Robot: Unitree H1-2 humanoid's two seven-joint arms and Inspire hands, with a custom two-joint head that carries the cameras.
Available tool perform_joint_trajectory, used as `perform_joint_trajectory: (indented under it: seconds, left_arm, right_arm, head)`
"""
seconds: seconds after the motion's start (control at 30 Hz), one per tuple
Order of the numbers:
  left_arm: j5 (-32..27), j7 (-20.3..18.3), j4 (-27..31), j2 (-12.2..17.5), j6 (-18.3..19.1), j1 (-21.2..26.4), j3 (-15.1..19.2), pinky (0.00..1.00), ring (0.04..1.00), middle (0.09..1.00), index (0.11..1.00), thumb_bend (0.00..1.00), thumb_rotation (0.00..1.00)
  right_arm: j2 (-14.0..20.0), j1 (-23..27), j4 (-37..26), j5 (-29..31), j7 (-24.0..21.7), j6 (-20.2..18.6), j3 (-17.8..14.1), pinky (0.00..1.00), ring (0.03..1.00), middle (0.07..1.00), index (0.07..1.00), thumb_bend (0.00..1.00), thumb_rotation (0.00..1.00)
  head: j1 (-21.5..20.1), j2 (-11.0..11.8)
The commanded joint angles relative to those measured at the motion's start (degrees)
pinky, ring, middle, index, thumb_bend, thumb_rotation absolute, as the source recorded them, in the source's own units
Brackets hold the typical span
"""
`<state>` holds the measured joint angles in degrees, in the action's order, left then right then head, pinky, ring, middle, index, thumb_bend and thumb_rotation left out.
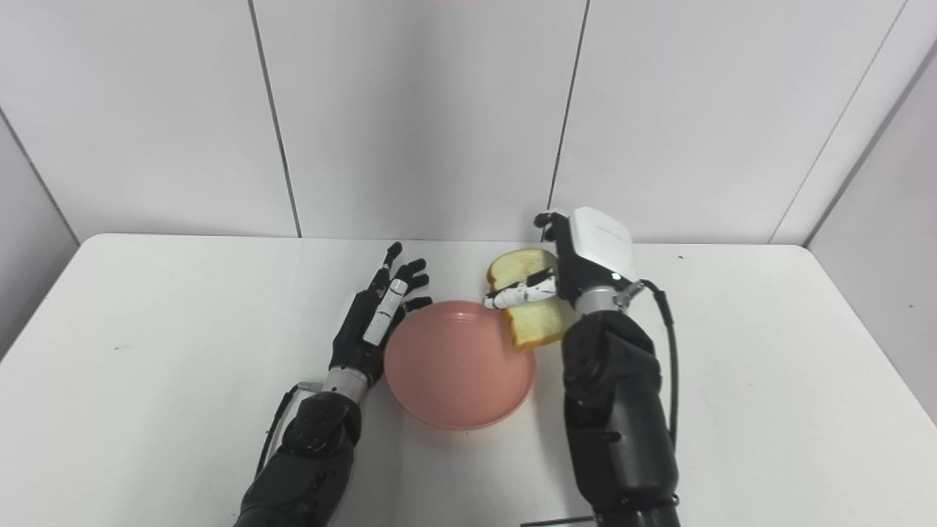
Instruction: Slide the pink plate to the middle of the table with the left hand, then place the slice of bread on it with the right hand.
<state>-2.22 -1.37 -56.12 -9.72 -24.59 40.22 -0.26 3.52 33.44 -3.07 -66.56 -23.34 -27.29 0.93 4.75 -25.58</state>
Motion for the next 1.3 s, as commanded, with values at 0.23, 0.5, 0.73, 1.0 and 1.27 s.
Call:
perform_joint_trajectory:
  seconds: [0.23,0.5,0.73,1.0,1.27]
  left_arm:
    - [1.3,1.2,-0.8,-0.5,-1.6,-2.5,-1.0,0.68,0.819,0.865,0.954,0.85,0.78]
    - [1.0,0.7,1.1,-0.1,-0.4,-3.5,-1.0,0.68,0.831,0.832,0.947,0.76,0.9]
    - [1.3,1.2,1.9,-0.2,0.0,-4.0,-1.2,0.65,0.833,0.838,0.937,0.76,0.95]
    - [1.2,1.3,1.9,-0.3,0.1,-4.2,-1.4,0.65,0.84,0.842,0.936,0.79,0.94]
    - [1.3,1.4,1.6,-0.2,0.2,-4.2,-1.7,0.65,0.85,0.85,0.938,0.77,0.94]
  right_arm:
    - [-3.6,1.3,-0.6,0.0,2.4,0.4,2.2,0.32,0.499,0.721,0.738,0.98,0.27]
    - [-6.0,-2.5,-1.0,-0.9,2.2,0.4,4.0,0.32,0.488,0.731,0.748,0.97,0.28]
    - [-7.1,-5.2,-1.5,-1.2,2.9,0.4,5.0,0.34,0.526,0.739,0.759,0.95,0.3]
    - [-6.1,-7.1,-0.1,0.2,5.5,0.5,6.9,0.3,0.476,0.701,0.755,0.94,0.28]
    - [-5.1,-7.1,1.2,3.8,10.4,0.8,8.2,0.32,0.498,0.708,0.756,0.93,0.31]
  head:
    - [0.9,-0.8]
    - [0.3,-1.9]
    - [-0.1,-2.4]
    - [-0.3,-2.5]
    - [-0.3,-2.3]
